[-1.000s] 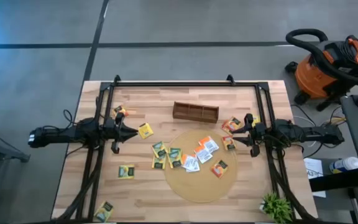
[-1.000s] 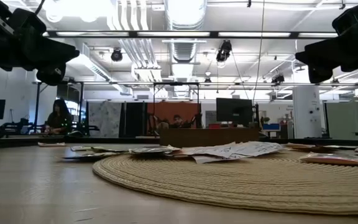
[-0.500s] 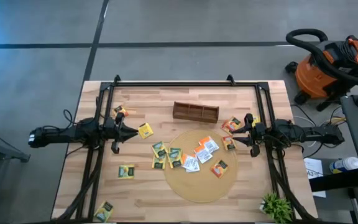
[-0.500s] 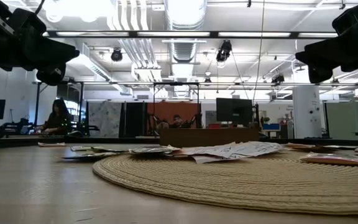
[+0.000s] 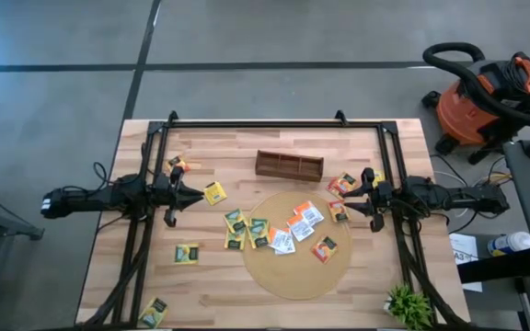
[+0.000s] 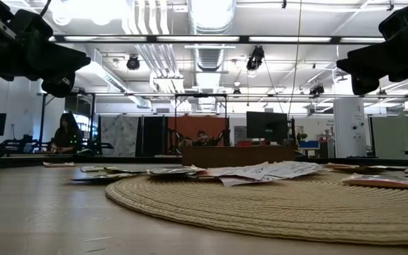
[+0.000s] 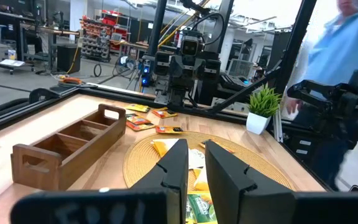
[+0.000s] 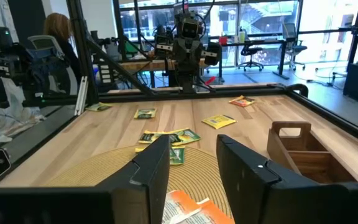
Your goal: Pick & Place Tea
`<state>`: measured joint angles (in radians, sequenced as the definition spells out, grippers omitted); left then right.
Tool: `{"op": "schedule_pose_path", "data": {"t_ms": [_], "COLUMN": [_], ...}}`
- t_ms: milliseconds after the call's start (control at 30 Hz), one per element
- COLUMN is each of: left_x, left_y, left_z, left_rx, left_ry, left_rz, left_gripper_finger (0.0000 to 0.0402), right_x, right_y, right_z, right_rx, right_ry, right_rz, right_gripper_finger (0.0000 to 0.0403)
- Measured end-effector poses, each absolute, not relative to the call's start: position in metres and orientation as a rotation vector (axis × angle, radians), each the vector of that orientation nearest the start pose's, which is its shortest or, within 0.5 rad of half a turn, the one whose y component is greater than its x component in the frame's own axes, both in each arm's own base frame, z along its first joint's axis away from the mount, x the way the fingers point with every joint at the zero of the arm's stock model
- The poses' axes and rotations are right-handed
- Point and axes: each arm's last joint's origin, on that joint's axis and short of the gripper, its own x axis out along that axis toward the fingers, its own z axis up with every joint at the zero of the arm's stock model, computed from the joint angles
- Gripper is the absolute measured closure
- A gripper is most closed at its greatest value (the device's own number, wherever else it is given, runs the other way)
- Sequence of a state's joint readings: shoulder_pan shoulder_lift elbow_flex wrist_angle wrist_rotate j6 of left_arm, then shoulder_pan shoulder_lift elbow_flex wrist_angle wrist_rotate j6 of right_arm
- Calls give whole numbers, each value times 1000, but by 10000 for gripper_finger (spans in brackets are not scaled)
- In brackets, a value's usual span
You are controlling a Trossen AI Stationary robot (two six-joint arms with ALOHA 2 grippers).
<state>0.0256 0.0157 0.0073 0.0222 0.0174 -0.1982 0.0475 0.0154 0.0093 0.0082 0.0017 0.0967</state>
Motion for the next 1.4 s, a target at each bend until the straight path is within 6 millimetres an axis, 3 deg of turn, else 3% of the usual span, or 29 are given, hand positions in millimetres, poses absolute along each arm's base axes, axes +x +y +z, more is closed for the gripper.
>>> {"op": "schedule_pose_path", "data": {"t_ms": [367,867,967,1167,1400], "left_x": [98,98,98,98,98], "left_y": [2,2,2,2,2], "left_z": [167,167,167,167,167], "left_rx": [-198,-198,-198,-198,-198], "left_ry": [-15,-14,-14,-14,-14], "left_rz": [7,7,7,7,7], "left_gripper_finger": [351,351,351,351,351], "right_x": [98,98,98,99,102], "right_y": [5,5,5,4,1], "right_z": [166,167,167,166,163], "right_rx": [97,102,260,873,1172], "right_ry": [0,-4,-1,20,-20], "right_rz": [46,46,45,27,-104], "right_gripper_finger": [285,271,274,280,274]}}
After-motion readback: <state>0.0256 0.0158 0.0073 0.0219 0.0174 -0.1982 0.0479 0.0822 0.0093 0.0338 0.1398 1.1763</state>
